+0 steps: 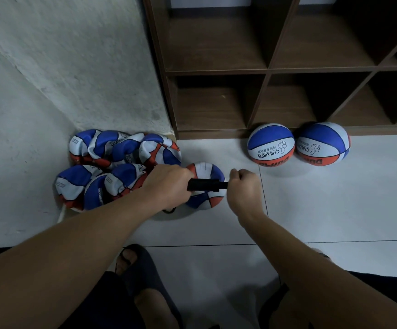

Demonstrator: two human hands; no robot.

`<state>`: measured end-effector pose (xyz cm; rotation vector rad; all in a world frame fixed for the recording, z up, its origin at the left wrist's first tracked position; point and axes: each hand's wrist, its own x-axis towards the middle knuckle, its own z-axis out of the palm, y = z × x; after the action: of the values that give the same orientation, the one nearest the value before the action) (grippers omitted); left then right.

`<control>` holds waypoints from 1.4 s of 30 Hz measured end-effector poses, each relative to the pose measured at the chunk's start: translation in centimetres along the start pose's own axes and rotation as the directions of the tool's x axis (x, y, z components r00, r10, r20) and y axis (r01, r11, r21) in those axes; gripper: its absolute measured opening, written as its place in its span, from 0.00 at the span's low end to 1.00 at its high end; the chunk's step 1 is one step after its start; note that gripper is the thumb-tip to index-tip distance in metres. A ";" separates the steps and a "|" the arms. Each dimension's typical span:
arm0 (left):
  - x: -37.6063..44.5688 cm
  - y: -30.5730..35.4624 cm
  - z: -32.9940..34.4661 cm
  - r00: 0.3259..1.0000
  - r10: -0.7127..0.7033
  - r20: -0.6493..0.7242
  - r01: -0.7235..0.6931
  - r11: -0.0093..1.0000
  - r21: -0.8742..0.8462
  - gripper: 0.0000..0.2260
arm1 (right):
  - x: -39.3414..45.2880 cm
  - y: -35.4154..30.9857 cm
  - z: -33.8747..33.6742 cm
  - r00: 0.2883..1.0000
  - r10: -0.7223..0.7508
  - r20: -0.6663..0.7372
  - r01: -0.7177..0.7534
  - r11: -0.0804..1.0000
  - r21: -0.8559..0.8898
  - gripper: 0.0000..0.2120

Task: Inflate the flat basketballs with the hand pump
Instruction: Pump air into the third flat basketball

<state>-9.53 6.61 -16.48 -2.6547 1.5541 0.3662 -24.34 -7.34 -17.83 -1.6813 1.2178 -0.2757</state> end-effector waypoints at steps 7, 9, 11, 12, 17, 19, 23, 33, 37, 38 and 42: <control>-0.2 0.7 0.3 0.997 0.072 -0.019 -0.071 0.997 0.013 0.06 | -0.5 0.0 0.6 0.998 0.015 0.062 -0.014 1.000 -0.017 0.18; -0.2 0.6 0.3 0.997 0.082 -0.014 -0.081 0.995 0.050 0.07 | -0.7 0.0 0.4 0.994 0.036 0.101 -0.036 0.999 0.003 0.17; 0.0 0.2 0.5 0.996 0.081 -0.024 -0.079 0.994 0.071 0.09 | -0.7 0.1 0.3 0.984 0.065 0.164 -0.072 0.997 0.035 0.15; 0.1 0.1 0.5 0.997 0.074 -0.022 -0.072 0.995 0.074 0.09 | -0.7 0.1 0.3 0.978 0.080 0.192 -0.090 0.995 0.044 0.15; 0.2 -1.3 -0.1 0.997 0.020 -0.074 -0.013 0.996 0.086 0.07 | 1.5 -0.4 -2.4 0.979 0.135 0.150 -0.147 0.986 0.073 0.17; 0.2 -2.4 -0.2 0.995 -0.026 -0.094 0.033 0.996 0.085 0.10 | 3.0 -0.2 -4.2 0.983 0.176 0.055 -0.182 0.972 0.148 0.16; 0.4 -2.7 0.1 0.995 -0.049 -0.090 0.056 0.995 0.084 0.12 | 3.7 0.0 -5.3 0.986 0.160 -0.035 -0.153 0.977 0.151 0.17; 0.6 0.2 -0.1 0.993 0.017 -0.119 -0.009 0.998 0.065 0.16 | 0.4 -0.5 -1.0 0.996 -0.003 0.086 0.004 1.000 -0.013 0.20; 0.9 0.6 -0.2 0.993 0.022 -0.115 -0.011 0.995 0.099 0.11 | 0.3 -0.9 -0.5 0.996 -0.025 0.090 0.027 0.999 -0.019 0.21; 0.9 0.7 -0.2 0.993 0.032 -0.110 -0.020 0.994 0.108 0.10 | 0.3 -0.7 -0.3 0.995 -0.032 0.091 0.034 0.999 -0.016 0.21; 0.9 0.6 0.0 0.995 0.049 -0.087 -0.038 0.992 0.121 0.11 | 0.3 -0.1 -0.2 0.994 -0.040 0.099 0.045 0.998 -0.050 0.22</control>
<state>-9.64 5.55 -16.59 -2.5841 1.6062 0.1521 -24.27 -7.67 -17.75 -1.7468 1.1261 -0.1868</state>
